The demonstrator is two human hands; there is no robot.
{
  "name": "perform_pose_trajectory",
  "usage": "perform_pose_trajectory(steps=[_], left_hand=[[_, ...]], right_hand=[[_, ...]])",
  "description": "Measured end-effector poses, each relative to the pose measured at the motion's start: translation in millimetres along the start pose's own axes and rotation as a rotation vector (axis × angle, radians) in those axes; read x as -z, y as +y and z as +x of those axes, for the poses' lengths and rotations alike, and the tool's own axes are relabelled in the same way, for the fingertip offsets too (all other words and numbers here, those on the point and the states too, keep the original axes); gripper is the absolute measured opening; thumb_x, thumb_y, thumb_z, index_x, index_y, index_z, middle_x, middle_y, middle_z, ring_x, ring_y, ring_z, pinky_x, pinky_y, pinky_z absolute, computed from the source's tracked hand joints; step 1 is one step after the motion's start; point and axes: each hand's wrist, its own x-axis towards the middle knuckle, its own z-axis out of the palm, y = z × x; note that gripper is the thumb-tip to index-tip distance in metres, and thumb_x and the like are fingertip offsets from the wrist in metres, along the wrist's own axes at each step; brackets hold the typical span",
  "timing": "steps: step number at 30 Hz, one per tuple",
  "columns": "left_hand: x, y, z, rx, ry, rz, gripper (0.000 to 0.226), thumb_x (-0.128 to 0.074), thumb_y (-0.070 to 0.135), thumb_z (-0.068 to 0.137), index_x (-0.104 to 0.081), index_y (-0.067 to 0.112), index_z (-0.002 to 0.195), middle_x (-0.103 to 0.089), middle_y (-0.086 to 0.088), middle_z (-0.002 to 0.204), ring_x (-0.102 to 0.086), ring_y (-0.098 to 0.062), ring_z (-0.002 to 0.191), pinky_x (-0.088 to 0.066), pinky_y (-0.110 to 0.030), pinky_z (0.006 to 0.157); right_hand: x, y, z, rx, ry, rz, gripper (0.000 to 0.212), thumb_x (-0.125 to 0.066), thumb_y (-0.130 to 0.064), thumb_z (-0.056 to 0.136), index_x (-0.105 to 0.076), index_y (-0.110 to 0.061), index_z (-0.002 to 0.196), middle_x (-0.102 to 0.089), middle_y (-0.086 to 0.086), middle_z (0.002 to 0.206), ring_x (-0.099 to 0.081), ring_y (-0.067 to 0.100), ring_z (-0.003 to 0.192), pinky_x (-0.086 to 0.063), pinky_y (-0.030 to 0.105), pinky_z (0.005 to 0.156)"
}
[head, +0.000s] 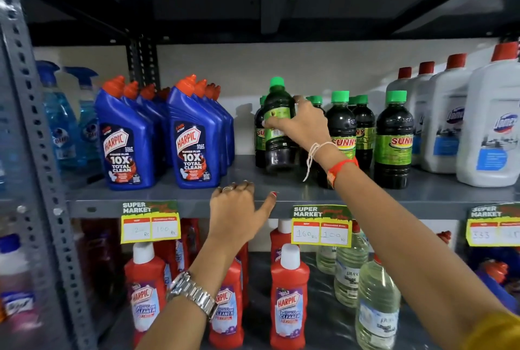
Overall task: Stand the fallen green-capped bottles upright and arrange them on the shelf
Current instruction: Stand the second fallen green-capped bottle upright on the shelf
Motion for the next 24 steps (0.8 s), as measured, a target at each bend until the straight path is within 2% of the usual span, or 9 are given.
perform_pose_trajectory(steps=[3, 6, 7, 11, 14, 17, 19, 22, 24], left_hand=[[1, 0, 0, 0.005, 0.004, -0.012, 0.067, -0.023, 0.063, 0.08, -0.066, 0.012, 0.093, -0.071, -0.003, 0.092, -0.063, -0.021, 0.086, -0.043, -0.033, 0.076], [2, 1, 1, 0.015, -0.009, -0.028, 0.068, -0.021, 0.063, 0.078, -0.065, 0.013, 0.09, -0.07, -0.005, 0.089, -0.063, -0.022, 0.084, -0.041, -0.033, 0.073], [2, 1, 1, 0.018, -0.011, -0.02, 0.069, -0.019, 0.063, 0.078, -0.065, 0.013, 0.092, -0.07, -0.005, 0.09, -0.063, -0.023, 0.085, -0.042, -0.034, 0.073], [1, 3, 0, 0.027, 0.006, -0.006, 0.07, -0.019, 0.064, 0.077, -0.066, 0.012, 0.089, -0.071, -0.005, 0.087, -0.064, -0.023, 0.082, -0.042, -0.033, 0.072], [1, 2, 0, 0.031, -0.001, -0.011, 0.07, -0.02, 0.064, 0.077, -0.066, 0.013, 0.088, -0.071, -0.005, 0.084, -0.064, -0.022, 0.08, -0.043, -0.034, 0.071], [1, 2, 1, 0.033, -0.007, 0.001, 0.07, -0.02, 0.064, 0.078, -0.067, 0.012, 0.088, -0.07, -0.005, 0.083, -0.063, -0.022, 0.079, -0.043, -0.034, 0.071], [0, 2, 1, 0.03, -0.012, 0.001, 0.068, -0.023, 0.063, 0.079, -0.066, 0.012, 0.09, -0.07, -0.006, 0.085, -0.063, -0.023, 0.081, -0.043, -0.034, 0.073], [0, 1, 1, 0.022, -0.019, -0.003, 0.068, -0.024, 0.063, 0.08, -0.067, 0.011, 0.094, -0.07, -0.007, 0.089, -0.063, -0.024, 0.085, -0.043, -0.035, 0.074], [0, 0, 1, 0.018, -0.013, -0.01, 0.069, -0.022, 0.063, 0.079, -0.066, 0.012, 0.092, -0.07, -0.006, 0.087, -0.063, -0.023, 0.083, -0.043, -0.034, 0.072]], right_hand=[[-6, 1, -9, -0.004, 0.025, 0.275, 0.081, -0.08, -0.042, 0.059, -0.042, -0.018, 0.127, -0.056, -0.006, 0.09, -0.054, 0.013, 0.085, -0.043, 0.024, 0.081], [-18, 10, -22, 0.058, 0.059, 0.314, 0.076, -0.08, -0.033, 0.059, -0.04, -0.02, 0.121, -0.054, -0.019, 0.078, -0.052, -0.005, 0.069, -0.037, 0.001, 0.061], [-22, 13, -27, 0.063, 0.051, 0.309, 0.075, -0.08, -0.032, 0.059, -0.039, -0.02, 0.121, -0.053, -0.02, 0.077, -0.052, -0.005, 0.067, -0.037, 0.0, 0.058], [-36, 23, -38, 0.043, -0.024, 0.345, 0.078, -0.079, -0.029, 0.063, -0.034, -0.021, 0.126, -0.059, -0.013, 0.085, -0.061, 0.014, 0.083, -0.046, 0.024, 0.079], [-38, 24, -36, 0.005, -0.059, 0.369, 0.082, -0.079, -0.028, 0.064, -0.031, -0.022, 0.131, -0.065, 0.0, 0.098, -0.064, 0.02, 0.093, -0.047, 0.027, 0.083], [-38, 24, -37, -0.018, -0.019, 0.295, 0.105, -0.084, -0.037, 0.057, -0.023, -0.01, 0.139, -0.057, 0.009, 0.119, -0.056, 0.024, 0.113, -0.043, 0.029, 0.094], [-42, 22, -42, -0.005, 0.05, 0.151, 0.118, -0.085, -0.047, 0.05, -0.022, -0.001, 0.138, -0.049, 0.015, 0.131, -0.048, 0.03, 0.123, -0.04, 0.038, 0.103], [-45, 24, -43, -0.053, 0.074, 0.13, 0.115, -0.087, -0.044, 0.047, -0.026, 0.0, 0.134, -0.06, 0.008, 0.106, -0.058, 0.023, 0.1, -0.045, 0.027, 0.084], [-39, 29, -35, -0.186, -0.043, 0.259, 0.104, -0.089, -0.033, 0.048, -0.032, -0.001, 0.128, -0.06, 0.002, 0.097, -0.058, 0.017, 0.092, -0.047, 0.027, 0.082]])
